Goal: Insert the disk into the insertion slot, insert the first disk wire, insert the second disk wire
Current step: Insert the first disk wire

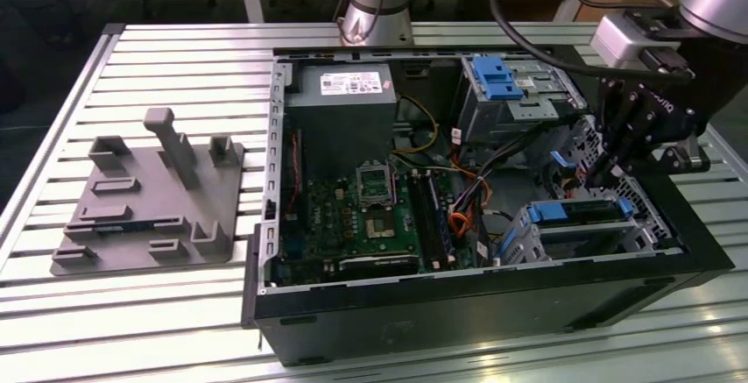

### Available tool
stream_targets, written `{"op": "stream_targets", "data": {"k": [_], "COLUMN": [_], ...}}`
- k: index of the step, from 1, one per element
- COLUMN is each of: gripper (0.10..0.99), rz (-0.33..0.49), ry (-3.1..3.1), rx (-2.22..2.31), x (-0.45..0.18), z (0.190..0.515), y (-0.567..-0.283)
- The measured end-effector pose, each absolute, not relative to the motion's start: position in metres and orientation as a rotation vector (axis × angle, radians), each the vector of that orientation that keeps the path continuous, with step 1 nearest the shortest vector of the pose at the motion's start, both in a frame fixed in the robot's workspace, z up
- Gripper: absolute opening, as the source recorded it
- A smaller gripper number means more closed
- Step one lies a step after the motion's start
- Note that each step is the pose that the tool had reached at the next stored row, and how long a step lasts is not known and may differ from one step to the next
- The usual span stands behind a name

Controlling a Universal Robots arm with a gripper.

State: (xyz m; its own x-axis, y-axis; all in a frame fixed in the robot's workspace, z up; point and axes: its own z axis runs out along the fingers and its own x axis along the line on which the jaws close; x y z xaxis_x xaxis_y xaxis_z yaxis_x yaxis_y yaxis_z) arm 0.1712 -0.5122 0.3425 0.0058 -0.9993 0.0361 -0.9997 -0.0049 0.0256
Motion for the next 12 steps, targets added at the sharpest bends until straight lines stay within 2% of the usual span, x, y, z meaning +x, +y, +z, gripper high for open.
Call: {"op": "stream_targets", "data": {"k": [12], "gripper": [0.165], "rz": [-0.009], "ry": [-2.196], "rx": [2.207], "x": [0.1712], "z": [0.3425], "y": [-0.5159]}}
